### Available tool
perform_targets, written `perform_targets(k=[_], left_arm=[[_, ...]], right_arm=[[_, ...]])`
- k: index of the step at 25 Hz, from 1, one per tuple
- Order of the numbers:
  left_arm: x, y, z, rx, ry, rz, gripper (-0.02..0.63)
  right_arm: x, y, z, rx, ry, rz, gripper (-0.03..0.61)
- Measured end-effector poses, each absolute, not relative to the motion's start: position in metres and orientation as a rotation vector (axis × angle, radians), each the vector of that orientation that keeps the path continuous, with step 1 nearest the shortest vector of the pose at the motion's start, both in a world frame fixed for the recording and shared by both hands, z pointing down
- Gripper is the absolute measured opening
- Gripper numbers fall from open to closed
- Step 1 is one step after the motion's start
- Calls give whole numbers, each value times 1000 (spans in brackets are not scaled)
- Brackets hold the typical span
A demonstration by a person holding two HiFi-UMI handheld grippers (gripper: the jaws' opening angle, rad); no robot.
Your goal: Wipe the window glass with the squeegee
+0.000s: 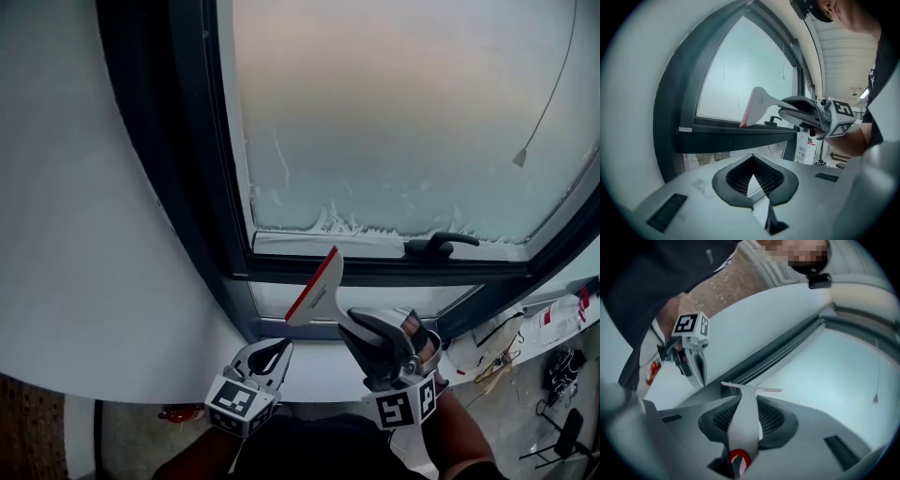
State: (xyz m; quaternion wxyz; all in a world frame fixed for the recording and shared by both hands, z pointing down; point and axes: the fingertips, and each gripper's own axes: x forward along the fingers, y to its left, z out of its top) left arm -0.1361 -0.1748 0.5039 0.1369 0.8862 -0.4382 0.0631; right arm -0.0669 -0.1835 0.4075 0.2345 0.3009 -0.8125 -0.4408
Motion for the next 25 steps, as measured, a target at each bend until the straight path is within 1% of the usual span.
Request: perform_targets(k=[3,8,15,25], left_arm=[[-145,-180,512,2589,-1228,205,0],[-148,-179,514,2607,-1189,188,0],[-158,-183,505,2491,-1337,98,0],[-168,-176,520,2420,-1444,60,0]], right_arm=[[-87,-221,389,787,-1939,-1468,87],[-121,-263,364,723,-1757,-1634,87],[-164,-295,366,623,-1716,-1719,87],[-174,-311,377,540,-1685,-1789,87]])
